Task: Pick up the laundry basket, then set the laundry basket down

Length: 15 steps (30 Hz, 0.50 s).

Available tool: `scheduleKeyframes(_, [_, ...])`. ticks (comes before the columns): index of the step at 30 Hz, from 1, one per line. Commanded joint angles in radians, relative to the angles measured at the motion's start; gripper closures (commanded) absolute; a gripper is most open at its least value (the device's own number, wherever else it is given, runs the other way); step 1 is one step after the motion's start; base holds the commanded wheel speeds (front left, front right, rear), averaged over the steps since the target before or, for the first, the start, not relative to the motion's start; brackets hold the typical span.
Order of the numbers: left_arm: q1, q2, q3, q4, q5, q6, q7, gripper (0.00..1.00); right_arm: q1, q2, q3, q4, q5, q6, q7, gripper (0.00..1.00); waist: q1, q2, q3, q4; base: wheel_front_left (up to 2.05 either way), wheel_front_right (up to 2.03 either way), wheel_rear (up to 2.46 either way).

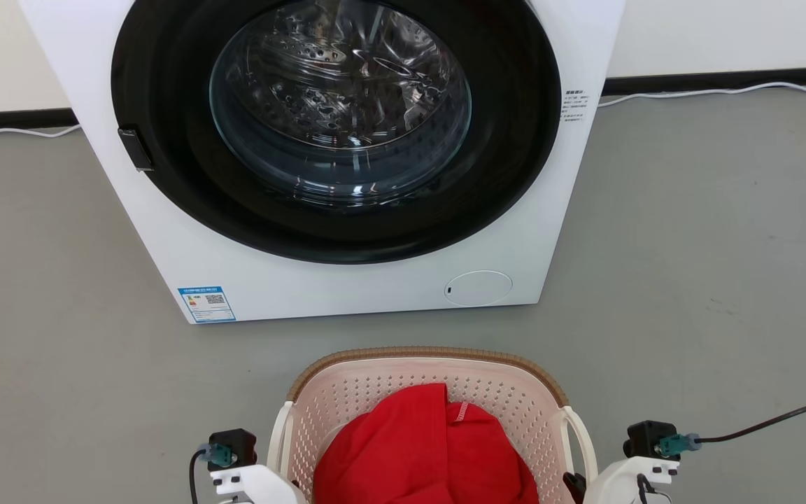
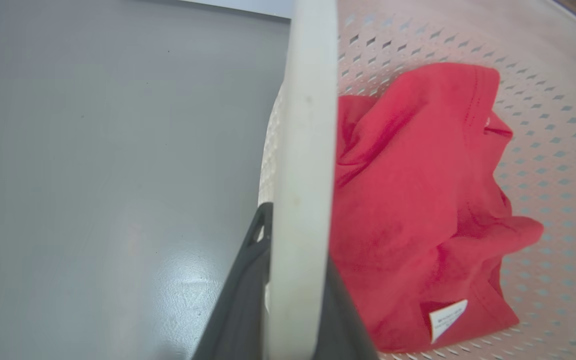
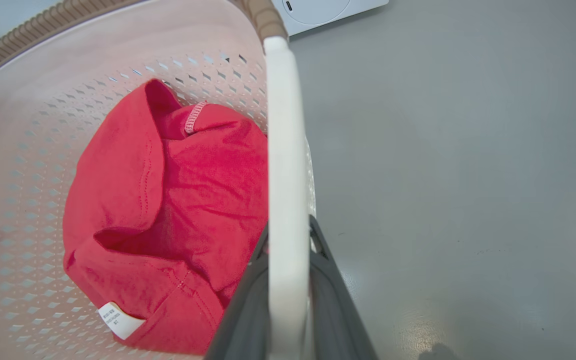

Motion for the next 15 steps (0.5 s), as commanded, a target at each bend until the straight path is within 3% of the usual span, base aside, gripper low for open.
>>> scheduleKeyframes(1, [-0.008, 0.040, 0.026, -0.021, -0.014, 0.006, -0.008, 1.00, -0.010, -0.024, 0.009, -0.001, 0.011, 0.007, -0.003, 1.00, 0.0000, 0.0000, 0.000, 0.000, 0.00, 0.00, 0.00])
scheduleKeyframes(15, [-0.009, 0.040, -0.003, -0.023, -0.043, 0.017, -0.010, 1.00, -0.015, -0.026, 0.027, -0.001, 0.025, 0.007, -0.010, 1.00, 0.0000, 0.0000, 0.005, 0.000, 0.00, 0.00, 0.00])
